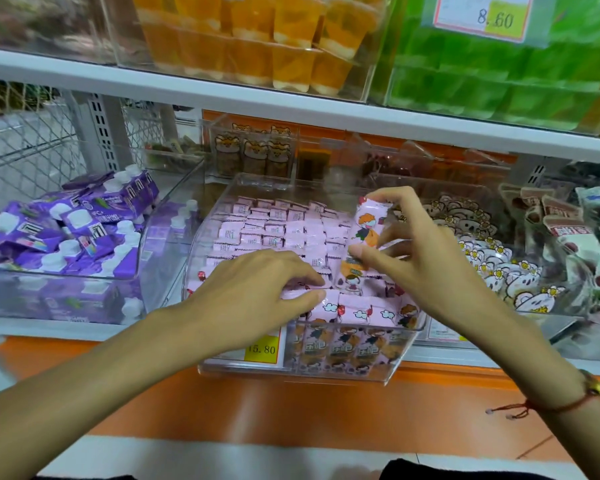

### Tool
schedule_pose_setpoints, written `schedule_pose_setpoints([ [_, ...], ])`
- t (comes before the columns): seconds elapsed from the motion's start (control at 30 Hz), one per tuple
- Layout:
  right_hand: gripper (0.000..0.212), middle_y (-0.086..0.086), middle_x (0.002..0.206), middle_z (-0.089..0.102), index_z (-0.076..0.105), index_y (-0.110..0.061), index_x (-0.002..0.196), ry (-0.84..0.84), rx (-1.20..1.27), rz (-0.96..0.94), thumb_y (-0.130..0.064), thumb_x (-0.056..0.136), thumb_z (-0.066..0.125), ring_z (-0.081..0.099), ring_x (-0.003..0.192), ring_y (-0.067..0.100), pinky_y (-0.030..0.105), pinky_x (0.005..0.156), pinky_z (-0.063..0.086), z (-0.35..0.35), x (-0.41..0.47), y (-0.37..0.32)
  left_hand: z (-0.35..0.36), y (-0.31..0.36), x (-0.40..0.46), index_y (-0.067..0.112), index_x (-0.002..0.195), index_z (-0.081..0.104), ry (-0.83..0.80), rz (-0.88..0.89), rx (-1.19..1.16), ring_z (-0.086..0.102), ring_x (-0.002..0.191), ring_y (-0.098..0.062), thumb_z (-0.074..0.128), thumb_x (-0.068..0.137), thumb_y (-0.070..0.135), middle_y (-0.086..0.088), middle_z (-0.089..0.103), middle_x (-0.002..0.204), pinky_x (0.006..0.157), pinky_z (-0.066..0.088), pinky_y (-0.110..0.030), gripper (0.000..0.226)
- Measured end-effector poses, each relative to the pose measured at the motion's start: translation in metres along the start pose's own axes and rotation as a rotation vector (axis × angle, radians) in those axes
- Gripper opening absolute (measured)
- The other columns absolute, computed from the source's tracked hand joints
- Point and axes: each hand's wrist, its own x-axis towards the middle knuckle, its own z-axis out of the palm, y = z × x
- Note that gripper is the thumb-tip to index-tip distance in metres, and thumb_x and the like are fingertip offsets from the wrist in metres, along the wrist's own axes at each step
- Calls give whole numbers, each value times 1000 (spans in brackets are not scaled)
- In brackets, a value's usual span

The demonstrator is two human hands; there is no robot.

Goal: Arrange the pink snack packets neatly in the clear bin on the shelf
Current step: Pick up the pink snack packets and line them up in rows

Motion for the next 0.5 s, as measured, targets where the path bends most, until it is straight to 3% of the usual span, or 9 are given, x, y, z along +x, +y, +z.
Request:
schedule_pose_setpoints([
  [0.07, 44, -10, 73, 64, 41, -36, 108, -24, -69, -15, -40, 77, 71, 62, 70, -2, 15, 60, 50, -9, 0, 1, -1, 0, 0, 43, 115, 60, -6, -13, -3, 51, 96, 2, 40, 88, 60, 23, 60, 108, 72, 41, -25, 37],
  [0.17, 35, -18, 87, 57, 56, -29, 98, -14, -216, -66, -33, 72, 78, 55, 75, 2, 25, 67, 48, -12, 1, 1, -3, 1, 0, 44, 115, 60, -17, -26, -8, 52, 98, 0, 41, 88, 60, 22, 59, 108, 71, 39, -25, 37],
  [0.23, 31, -10, 101, 53, 66, -27, 101, -33, -312, -97, -34, 73, 78, 49, 84, 6, 27, 74, 43, -6, 0, -2, -3, 2, 0, 44, 114, 59, -25, -33, -12, 52, 97, -1, 42, 88, 61, 22, 59, 106, 71, 39, -26, 36],
  [0.33, 26, -5, 107, 58, 70, -25, 106, -156, -433, -165, -38, 83, 67, 47, 100, 11, 30, 79, 41, 5, -3, -6, -4, 3, 0, 44, 113, 59, -29, -43, -7, 51, 94, -2, 42, 86, 62, 21, 58, 103, 73, 42, -28, 36],
  [0.5, 29, -7, 110, 65, 65, -29, 118, -319, -551, -255, -30, 97, 44, 49, 104, 16, 31, 85, 41, 10, -6, -4, -4, 4, 0, 45, 112, 58, -29, -45, 5, 49, 90, 1, 40, 86, 63, 23, 57, 101, 69, 36, -26, 36],
])
